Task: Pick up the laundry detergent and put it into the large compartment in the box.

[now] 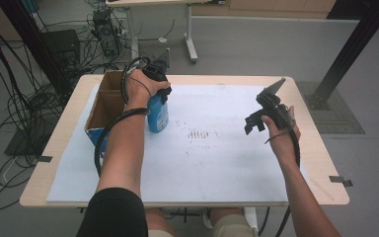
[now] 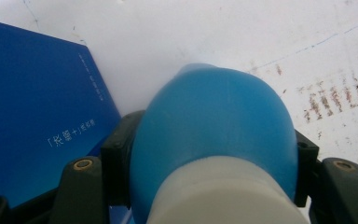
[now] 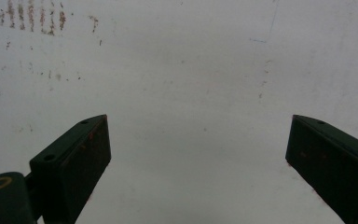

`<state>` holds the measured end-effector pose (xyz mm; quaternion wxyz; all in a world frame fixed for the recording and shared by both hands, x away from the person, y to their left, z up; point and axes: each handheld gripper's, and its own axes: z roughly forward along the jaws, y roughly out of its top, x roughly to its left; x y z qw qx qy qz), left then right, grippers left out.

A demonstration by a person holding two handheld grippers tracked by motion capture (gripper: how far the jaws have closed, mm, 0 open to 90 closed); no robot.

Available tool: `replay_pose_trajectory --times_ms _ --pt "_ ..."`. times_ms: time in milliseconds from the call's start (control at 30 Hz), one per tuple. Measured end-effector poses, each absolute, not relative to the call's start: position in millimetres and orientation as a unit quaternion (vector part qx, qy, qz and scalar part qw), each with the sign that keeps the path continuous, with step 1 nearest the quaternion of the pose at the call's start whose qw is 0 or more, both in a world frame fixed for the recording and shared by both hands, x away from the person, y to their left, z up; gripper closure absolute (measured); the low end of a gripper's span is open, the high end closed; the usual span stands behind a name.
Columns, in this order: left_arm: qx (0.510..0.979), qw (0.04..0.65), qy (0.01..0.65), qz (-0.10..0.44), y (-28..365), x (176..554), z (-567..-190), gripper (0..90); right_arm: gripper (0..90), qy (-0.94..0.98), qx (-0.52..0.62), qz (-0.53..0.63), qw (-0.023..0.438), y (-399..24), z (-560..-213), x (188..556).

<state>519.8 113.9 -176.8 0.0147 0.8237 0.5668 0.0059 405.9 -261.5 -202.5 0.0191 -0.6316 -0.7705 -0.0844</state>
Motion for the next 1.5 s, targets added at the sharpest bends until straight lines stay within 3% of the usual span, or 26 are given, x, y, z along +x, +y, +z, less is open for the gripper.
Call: replay_pose_trajectory --times_ms 1000,1500 --pt "0.818 0.02 0.574 0.01 114.0 515.5 -165.2 37.8 6.4 -0.772 -0.63 -0.087 0.017 -261.9 -201.5 403.7" --pt "0.812 0.048 0.581 0.031 115.8 498.9 -52.0 37.8 6.4 -0.779 -0.62 -0.093 0.014 -252.8 -192.9 399.2"
